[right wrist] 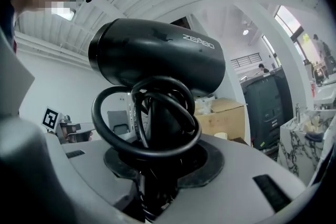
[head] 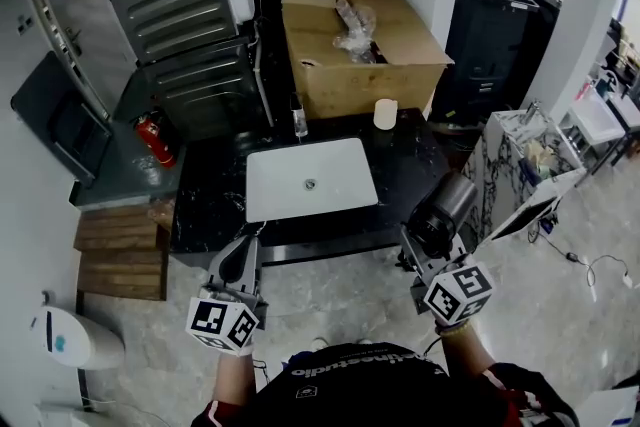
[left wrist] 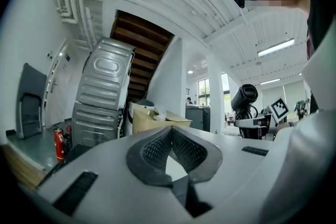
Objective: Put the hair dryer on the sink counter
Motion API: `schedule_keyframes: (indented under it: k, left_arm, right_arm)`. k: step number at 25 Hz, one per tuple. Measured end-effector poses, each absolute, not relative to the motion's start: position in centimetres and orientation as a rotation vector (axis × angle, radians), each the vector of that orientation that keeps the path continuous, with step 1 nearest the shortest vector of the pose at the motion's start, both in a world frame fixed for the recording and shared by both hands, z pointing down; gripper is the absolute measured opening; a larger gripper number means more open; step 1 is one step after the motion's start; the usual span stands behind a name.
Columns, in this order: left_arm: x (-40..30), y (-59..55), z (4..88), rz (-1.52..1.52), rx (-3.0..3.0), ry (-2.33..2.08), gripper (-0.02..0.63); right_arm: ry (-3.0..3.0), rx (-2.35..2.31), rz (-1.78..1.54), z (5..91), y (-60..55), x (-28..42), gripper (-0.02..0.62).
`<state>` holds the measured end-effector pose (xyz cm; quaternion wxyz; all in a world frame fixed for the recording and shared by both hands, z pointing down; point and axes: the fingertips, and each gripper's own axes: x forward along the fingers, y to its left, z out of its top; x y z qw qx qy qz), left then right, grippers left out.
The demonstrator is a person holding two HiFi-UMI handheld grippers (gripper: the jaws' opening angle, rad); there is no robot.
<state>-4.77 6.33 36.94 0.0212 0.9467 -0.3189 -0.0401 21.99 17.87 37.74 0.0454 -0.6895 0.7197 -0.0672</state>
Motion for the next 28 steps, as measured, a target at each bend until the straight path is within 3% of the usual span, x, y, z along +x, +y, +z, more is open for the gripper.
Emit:
schedule_keyframes:
  k: [18,28]
  left_arm:
    - [-0.5,10.2,40.4,0.008,2.902,-1.01,0.015]
    - [-1.0,5.2,42.9,0.031,2.858,-1.009,0.015]
  right_arm:
    - [2.236,-2.022,-0.249,40.7,20.0,24.8,0.181]
    - [2.289,-2.04,-0.3,42.6,16.1,23.8,0.181]
